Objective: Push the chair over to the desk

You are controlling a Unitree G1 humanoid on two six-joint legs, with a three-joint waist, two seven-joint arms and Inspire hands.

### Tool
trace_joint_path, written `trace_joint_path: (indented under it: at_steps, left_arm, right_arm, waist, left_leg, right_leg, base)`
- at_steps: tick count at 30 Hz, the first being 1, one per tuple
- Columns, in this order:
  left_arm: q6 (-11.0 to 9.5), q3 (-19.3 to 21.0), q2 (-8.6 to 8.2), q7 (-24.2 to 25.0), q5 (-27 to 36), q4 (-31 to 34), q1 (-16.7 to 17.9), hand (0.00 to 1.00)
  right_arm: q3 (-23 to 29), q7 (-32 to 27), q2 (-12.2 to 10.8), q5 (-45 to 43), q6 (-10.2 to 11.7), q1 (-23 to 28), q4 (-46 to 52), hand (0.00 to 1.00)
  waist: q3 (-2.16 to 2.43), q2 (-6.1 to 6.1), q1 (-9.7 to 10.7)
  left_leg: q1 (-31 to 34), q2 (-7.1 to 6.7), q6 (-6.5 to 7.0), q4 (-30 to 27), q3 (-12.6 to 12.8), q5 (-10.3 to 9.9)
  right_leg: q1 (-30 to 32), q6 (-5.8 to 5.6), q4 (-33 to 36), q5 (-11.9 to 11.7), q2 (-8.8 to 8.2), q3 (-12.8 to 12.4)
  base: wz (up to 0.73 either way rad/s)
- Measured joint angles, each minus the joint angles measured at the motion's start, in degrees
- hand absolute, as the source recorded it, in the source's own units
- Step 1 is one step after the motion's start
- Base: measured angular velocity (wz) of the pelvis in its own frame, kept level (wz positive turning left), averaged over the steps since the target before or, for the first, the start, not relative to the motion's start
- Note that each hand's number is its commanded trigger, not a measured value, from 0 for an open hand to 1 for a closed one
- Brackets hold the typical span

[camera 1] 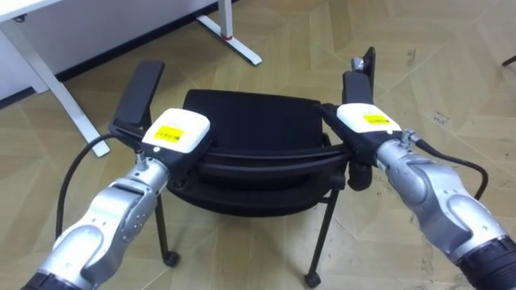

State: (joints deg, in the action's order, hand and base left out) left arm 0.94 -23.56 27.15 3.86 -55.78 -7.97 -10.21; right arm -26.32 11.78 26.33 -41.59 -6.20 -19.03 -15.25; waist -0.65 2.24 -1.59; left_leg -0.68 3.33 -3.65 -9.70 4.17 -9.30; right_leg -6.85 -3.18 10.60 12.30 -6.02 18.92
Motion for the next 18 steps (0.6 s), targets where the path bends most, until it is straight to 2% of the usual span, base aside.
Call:
trace_joint_path:
  at_steps: [8, 9, 10, 11, 12, 18]
  left_arm:
    - [0.6, -0.19, -0.72, -1.21, -0.07, 0.0, 0.56, 1.0]
    - [0.68, -0.19, -0.74, -1.22, -0.07, 0.01, 0.61, 1.0]
    - [0.77, -0.2, -0.78, -1.22, -0.07, 0.01, 0.64, 1.0]
    - [0.81, -0.2, -0.8, -1.22, -0.07, 0.01, 0.64, 1.0]
    - [0.97, -0.21, -0.86, -1.23, -0.07, 0.01, 0.65, 1.0]
    - [1.62, -0.22, -1.03, -1.98, -0.09, 0.0, 1.11, 1.0]
  right_arm:
    - [0.16, 0.99, -0.52, -0.48, -2.0, 0.96, 2.31, 0.0]
    - [0.21, 1.0, -0.68, -0.48, -2.15, 1.29, 2.85, 0.11]
    - [0.27, 1.06, -0.8, -0.48, -2.15, 1.3, 2.9, 0.55]
    - [0.28, 1.12, -0.83, -0.48, -2.15, 1.31, 2.93, 0.93]
    - [0.35, 1.29, -0.95, -0.48, -2.15, 1.31, 2.96, 1.0]
    - [0.89, 1.83, -1.22, -0.49, -2.25, 2.26, 4.51, 1.0]
  waist:
    - [0.08, -0.12, 0.0]
    - [0.1, -0.16, 0.01]
    - [0.12, -0.19, 0.02]
    - [0.12, -0.19, 0.02]
    - [0.12, -0.19, 0.03]
    - [0.18, -0.27, 0.32]
  left_leg:
    - [-0.01, 0.0, 0.0, -0.01, -0.03, 0.0]
    - [-0.02, -0.01, 0.0, 0.0, -0.18, 0.0]
    - [-0.03, -0.01, 0.0, -0.01, -0.26, 0.0]
    - [-0.03, -0.01, 0.0, -0.01, -0.28, 0.0]
    - [-0.04, -0.01, 0.0, -0.01, -0.28, 0.0]
    - [-0.07, -0.01, 0.0, -0.08, -0.29, 0.0]
  right_leg:
    - [-0.02, 0.0, 0.0, 0.0, 0.01, -0.2]
    - [-0.04, 0.0, 0.01, 0.0, 0.01, -0.21]
    - [-0.05, 0.0, 0.01, 0.0, 0.01, -0.22]
    - [-0.05, 0.0, 0.01, 0.0, 0.01, -0.22]
    - [-0.06, 0.0, 0.01, 0.0, 0.02, -0.22]
    - [-0.06, -0.01, 0.01, 0.01, 0.01, -0.24]
  base:
    - [0.0]
    - [0.0]
    - [0.0]
    - [0.0]
    - [0.0]
    - [0.0]
